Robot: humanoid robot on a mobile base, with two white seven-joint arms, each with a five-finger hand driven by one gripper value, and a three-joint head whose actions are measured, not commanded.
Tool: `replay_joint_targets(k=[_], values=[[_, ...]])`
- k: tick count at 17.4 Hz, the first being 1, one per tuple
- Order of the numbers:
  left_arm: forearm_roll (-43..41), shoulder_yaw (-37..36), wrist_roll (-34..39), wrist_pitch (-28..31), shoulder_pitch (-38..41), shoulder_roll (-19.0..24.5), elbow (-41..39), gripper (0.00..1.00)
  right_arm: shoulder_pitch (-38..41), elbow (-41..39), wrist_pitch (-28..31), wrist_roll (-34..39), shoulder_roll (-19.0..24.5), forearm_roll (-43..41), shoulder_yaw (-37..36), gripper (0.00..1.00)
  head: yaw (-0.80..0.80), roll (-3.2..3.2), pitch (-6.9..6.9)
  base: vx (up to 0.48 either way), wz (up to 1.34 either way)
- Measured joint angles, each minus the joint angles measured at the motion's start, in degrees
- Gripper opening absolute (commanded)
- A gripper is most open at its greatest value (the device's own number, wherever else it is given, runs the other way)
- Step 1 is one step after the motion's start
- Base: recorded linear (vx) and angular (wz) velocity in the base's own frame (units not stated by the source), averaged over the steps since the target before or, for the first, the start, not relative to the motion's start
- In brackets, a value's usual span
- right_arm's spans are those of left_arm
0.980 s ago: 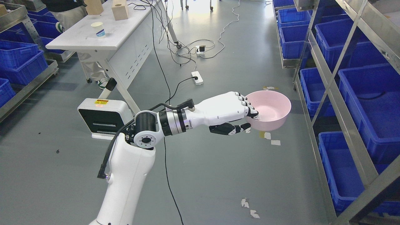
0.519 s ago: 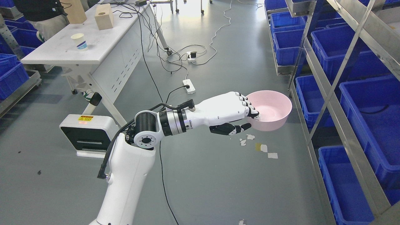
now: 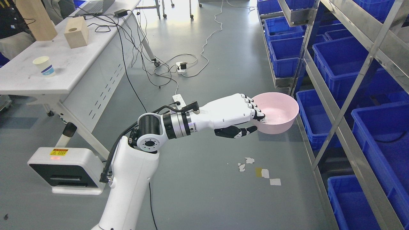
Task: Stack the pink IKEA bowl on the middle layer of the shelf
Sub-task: 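Hold the pink bowl in the left hand while turning toward the shelf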
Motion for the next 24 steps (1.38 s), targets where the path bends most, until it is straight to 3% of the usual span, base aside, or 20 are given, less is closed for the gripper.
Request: replay_joint_targets(k=[13, 24], values=[[0.03, 0.08, 0.08, 0.0, 0.0, 0.0, -0.24, 0.01, -0.02, 0.0, 0.0, 0.0, 0.0, 0.0, 0.0, 1.0, 0.0, 0.0, 0.01, 0.34, -0.07], [0.41, -0.69, 1.06, 0.0, -0.17, 0.0, -0.46, 0.01, -0.01, 0.0, 0.0, 0.0, 0.0, 0.0, 0.0, 1.0, 0.0, 0.0, 0.01, 0.215, 0.06]])
